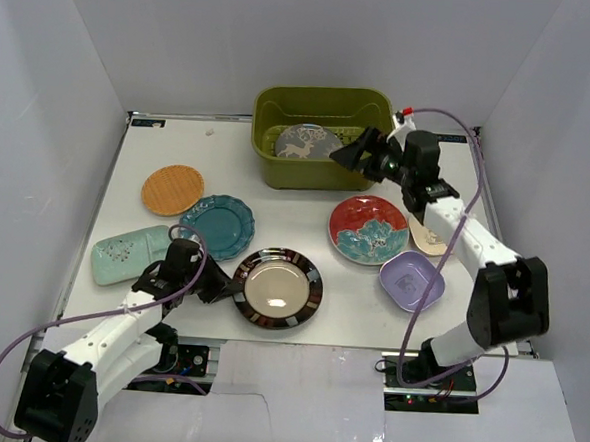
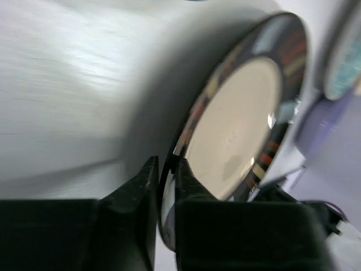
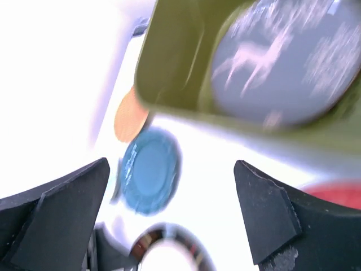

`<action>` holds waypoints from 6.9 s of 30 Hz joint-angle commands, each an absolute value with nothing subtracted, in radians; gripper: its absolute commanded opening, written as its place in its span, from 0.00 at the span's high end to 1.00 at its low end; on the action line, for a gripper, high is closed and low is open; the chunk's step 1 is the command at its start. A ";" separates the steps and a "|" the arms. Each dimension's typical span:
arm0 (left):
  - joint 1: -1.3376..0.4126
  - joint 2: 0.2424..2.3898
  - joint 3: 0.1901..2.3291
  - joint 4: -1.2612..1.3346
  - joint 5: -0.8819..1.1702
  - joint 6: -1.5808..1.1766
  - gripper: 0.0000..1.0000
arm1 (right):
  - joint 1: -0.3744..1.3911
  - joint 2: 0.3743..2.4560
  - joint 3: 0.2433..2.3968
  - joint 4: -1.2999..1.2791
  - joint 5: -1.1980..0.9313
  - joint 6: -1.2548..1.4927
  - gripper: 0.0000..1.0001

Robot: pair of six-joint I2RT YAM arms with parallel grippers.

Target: Place the plates into the plastic bin on the countertop

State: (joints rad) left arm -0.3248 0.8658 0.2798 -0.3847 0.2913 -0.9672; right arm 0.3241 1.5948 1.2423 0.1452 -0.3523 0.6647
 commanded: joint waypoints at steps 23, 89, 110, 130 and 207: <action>-0.341 0.485 0.321 -0.301 0.478 -1.029 1.00 | 0.426 1.164 0.440 0.173 -0.672 0.587 0.10; -0.334 0.781 0.454 -0.430 -0.160 -1.014 0.02 | 0.244 2.235 2.031 -0.054 -0.324 0.727 0.86; -0.336 0.595 0.676 -0.581 -0.058 -0.632 0.02 | 0.307 2.138 2.121 -0.330 0.001 0.411 0.10; -0.336 0.499 0.764 -0.575 -0.094 -0.479 0.02 | 0.638 1.556 1.244 0.120 0.041 0.570 0.40; -0.517 1.228 0.552 0.104 0.414 -0.854 0.02 | 0.273 2.054 1.911 0.100 -0.248 0.713 0.92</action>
